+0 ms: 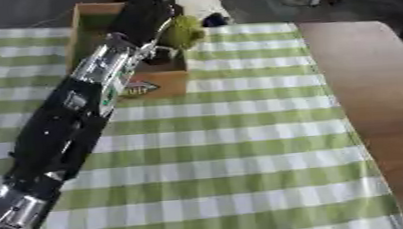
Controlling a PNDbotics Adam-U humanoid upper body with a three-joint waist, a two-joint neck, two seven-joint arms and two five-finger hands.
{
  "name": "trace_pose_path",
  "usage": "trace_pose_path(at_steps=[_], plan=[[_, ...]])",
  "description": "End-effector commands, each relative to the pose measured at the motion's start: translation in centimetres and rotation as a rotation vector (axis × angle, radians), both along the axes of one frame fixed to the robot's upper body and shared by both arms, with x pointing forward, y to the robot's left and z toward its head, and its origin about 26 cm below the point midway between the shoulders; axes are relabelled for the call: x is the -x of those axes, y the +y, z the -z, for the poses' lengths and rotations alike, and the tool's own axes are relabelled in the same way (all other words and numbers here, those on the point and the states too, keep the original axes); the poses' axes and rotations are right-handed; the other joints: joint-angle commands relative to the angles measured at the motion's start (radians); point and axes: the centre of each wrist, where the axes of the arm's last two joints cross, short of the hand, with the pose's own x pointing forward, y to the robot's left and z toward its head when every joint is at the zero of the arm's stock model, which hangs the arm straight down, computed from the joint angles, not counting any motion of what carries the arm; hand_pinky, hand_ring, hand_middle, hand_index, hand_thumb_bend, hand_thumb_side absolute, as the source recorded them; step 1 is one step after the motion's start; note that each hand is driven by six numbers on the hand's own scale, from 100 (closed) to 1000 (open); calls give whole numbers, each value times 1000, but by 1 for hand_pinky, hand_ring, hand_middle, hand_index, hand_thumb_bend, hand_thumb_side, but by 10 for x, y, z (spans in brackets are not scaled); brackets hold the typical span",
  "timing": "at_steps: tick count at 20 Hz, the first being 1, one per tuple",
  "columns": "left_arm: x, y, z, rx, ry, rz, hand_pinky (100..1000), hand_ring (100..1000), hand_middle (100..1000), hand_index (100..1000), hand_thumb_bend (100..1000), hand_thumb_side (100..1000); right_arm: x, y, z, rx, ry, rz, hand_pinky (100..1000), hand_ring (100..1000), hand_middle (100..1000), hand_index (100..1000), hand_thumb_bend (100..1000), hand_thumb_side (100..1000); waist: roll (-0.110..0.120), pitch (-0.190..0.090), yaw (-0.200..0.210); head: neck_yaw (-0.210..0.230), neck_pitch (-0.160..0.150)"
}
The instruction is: Pick up objects on the table and place them in the box.
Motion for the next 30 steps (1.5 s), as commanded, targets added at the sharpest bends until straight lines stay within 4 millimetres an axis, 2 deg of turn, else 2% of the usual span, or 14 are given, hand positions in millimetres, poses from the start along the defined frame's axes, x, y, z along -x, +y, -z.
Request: trace_pose_path(at_steps=[1, 5, 8, 10, 17, 18, 19, 20, 24, 25, 26, 27, 28, 30], plan=[[10, 7, -34, 24, -69, 3, 325, 372, 370, 501, 112, 100, 4, -4, -7, 16, -23, 9, 927, 759, 641, 829, 100, 587, 3, -26, -4, -4, 6], [3, 35, -43, -2, -82, -113, 335, 388, 375, 502, 165, 100, 4, -5, -7, 17, -22, 14, 929, 760, 640, 830, 100, 588, 9, -24, -6, -2, 6], [-4, 53, -42, -2, -79, -178, 335, 388, 375, 501, 165, 100, 4, -7, -6, 17, -16, 18, 929, 760, 640, 830, 100, 588, 14, -22, -6, -4, 3], [-12, 69, -36, 12, -54, -230, 358, 404, 391, 516, 118, 100, 4, -8, -5, 15, -13, 18, 931, 760, 639, 831, 100, 589, 17, -17, -5, -7, 1], [-31, 79, -7, 81, -11, -150, 432, 453, 449, 576, 100, 100, 4, -6, -5, 11, -14, 4, 931, 760, 639, 831, 100, 588, 13, -9, -20, 3, -7], [-33, 80, -3, 71, 4, -159, 512, 522, 515, 663, 163, 100, 4, -6, -5, 10, -13, 4, 931, 760, 639, 831, 100, 588, 13, -8, -23, 5, -7], [-34, 81, 0, 57, 17, -175, 512, 522, 515, 663, 163, 100, 4, -6, -5, 10, -13, 3, 931, 760, 639, 831, 100, 588, 14, -8, -25, 6, -8], [-36, 83, 5, 31, 42, -209, 696, 731, 717, 823, 341, 100, 4, -6, -5, 9, -13, 3, 931, 760, 638, 831, 100, 588, 15, -8, -25, 4, -7], [-39, 85, 12, -37, 117, -340, 756, 794, 766, 851, 345, 100, 4, -6, -4, 9, -12, 2, 932, 760, 638, 831, 100, 589, 19, -9, -25, 1, -2], [-39, 85, 14, -48, 138, -367, 791, 830, 803, 875, 365, 139, 4, -6, -4, 10, -11, 2, 932, 760, 638, 831, 100, 589, 20, -10, -25, 1, 0], [-39, 85, 15, -61, 163, -386, 863, 911, 889, 932, 421, 334, 4, -6, -4, 10, -11, 2, 932, 760, 638, 831, 100, 589, 20, -10, -25, 0, 1], [-39, 84, 15, -72, 187, -397, 878, 928, 906, 947, 434, 393, 4, -7, -4, 10, -10, 2, 932, 760, 638, 831, 100, 588, 20, -10, -24, -1, 2], [-39, 84, 14, -77, 196, -402, 927, 971, 936, 971, 502, 518, 4, -7, -4, 10, -10, 2, 932, 760, 638, 831, 100, 589, 21, -11, -23, -2, 4], [-37, 84, 10, -78, 187, -409, 955, 996, 947, 975, 516, 591, 4, -7, -4, 10, -9, 2, 932, 760, 638, 831, 100, 589, 21, -11, -21, -4, 6]])
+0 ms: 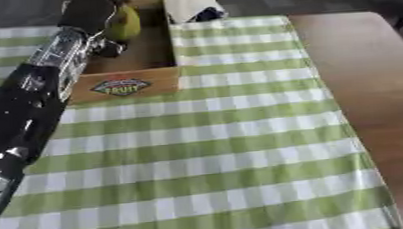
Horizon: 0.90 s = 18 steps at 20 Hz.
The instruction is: Pick up objects on the table and place them in the box.
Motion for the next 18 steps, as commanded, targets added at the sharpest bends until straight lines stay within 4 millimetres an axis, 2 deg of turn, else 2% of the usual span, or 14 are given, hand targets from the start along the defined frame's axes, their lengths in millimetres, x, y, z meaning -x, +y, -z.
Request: trace_pose_path(at_steps=[1, 3, 5, 6, 8, 10, 12, 15, 18], plan=[[4, -1, -25, -5, -53, -11, 952, 993, 942, 972, 505, 608, 4, -4, -8, 13, -30, 6, 932, 760, 638, 831, 100, 589, 1, -25, 2, -5, 0], [8, -3, -33, 17, -103, 9, 929, 975, 923, 957, 473, 617, 4, -4, -8, 14, -30, 6, 931, 760, 638, 831, 100, 589, 0, -26, 5, -6, 1], [17, -9, -52, 83, -217, 79, 877, 934, 893, 926, 321, 547, 4, -5, -9, 16, -30, 8, 931, 760, 638, 831, 100, 588, 0, -28, 10, -8, 4], [25, -12, -64, 131, -288, 132, 838, 902, 869, 902, 194, 494, 4, -5, -9, 17, -31, 10, 930, 760, 638, 830, 100, 588, 0, -29, 13, -9, 7], [49, -19, -93, 266, -428, 297, 761, 841, 823, 865, 100, 486, 4, -6, -10, 22, -35, 17, 930, 760, 638, 830, 100, 588, 2, -31, 21, -14, 15], [82, -19, -120, 414, -532, 509, 706, 782, 767, 830, 100, 446, 5, -8, -12, 30, -41, 30, 928, 760, 639, 829, 100, 589, 8, -35, 34, -28, 26], [114, -10, -137, 519, -597, 670, 689, 762, 746, 818, 100, 423, 6, -11, -15, 40, -47, 46, 927, 760, 639, 828, 100, 588, 15, -41, 48, -50, 37], [155, 8, -142, 653, -633, 823, 673, 743, 726, 815, 100, 439, 8, -14, -18, 54, -55, 72, 925, 760, 640, 827, 100, 589, 23, -51, 69, -82, 49], [180, 17, -141, 741, -630, 894, 671, 740, 723, 814, 100, 442, 9, -15, -19, 58, -59, 83, 925, 760, 640, 827, 100, 589, 26, -55, 76, -93, 53]])
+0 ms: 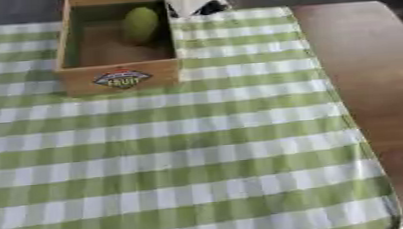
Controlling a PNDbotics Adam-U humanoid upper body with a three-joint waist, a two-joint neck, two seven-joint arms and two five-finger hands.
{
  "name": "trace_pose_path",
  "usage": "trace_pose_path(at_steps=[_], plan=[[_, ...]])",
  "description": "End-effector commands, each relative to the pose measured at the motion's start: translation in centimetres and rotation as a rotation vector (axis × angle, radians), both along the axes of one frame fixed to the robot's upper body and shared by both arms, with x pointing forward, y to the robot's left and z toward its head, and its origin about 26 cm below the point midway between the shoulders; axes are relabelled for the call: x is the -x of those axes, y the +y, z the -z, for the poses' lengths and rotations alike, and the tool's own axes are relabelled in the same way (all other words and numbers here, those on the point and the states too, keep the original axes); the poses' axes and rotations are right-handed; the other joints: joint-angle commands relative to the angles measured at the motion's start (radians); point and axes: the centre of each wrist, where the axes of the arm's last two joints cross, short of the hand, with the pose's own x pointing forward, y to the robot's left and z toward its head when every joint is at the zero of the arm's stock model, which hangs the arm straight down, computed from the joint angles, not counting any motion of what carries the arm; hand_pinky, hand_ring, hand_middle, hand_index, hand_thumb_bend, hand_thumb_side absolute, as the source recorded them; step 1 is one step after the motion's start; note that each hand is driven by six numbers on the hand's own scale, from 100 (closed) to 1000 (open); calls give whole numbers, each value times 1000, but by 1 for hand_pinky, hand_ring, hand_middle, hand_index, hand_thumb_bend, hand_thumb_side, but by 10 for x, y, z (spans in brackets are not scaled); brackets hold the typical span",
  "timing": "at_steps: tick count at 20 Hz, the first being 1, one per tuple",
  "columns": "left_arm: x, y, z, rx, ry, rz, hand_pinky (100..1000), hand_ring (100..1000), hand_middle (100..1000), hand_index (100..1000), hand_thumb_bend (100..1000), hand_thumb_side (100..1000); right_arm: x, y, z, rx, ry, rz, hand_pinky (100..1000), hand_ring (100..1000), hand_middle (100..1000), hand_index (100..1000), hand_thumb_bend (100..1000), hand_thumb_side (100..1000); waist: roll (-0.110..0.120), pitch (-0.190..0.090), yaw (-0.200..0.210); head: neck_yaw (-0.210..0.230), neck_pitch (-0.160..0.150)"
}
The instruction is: Pick up objects on the table and place them in the box.
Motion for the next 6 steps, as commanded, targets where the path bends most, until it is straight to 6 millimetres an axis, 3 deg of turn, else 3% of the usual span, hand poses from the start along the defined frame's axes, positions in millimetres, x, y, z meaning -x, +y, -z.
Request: trace_pose_path(at_steps=[1, 2, 3, 6], plan=[[32, 6, -19, 44, -61, 90, 671, 740, 723, 814, 100, 442, 6, -4, -13, 26, -45, 26, 925, 760, 640, 827, 100, 589, 3, -25, 0, -12, 7], [35, 6, -19, 48, -59, 97, 671, 740, 723, 814, 100, 442, 6, -4, -13, 26, -45, 27, 925, 760, 640, 827, 100, 589, 3, -25, 0, -13, 7], [35, 7, -18, 49, -48, 97, 645, 715, 700, 812, 100, 497, 7, -5, -14, 27, -49, 33, 922, 759, 641, 825, 100, 590, 5, -25, 3, -26, 7], [35, 17, -5, 37, -5, 73, 638, 708, 695, 812, 100, 523, 10, -14, -18, 27, -64, 87, 921, 759, 641, 825, 100, 591, 6, -28, 52, -83, 4]])
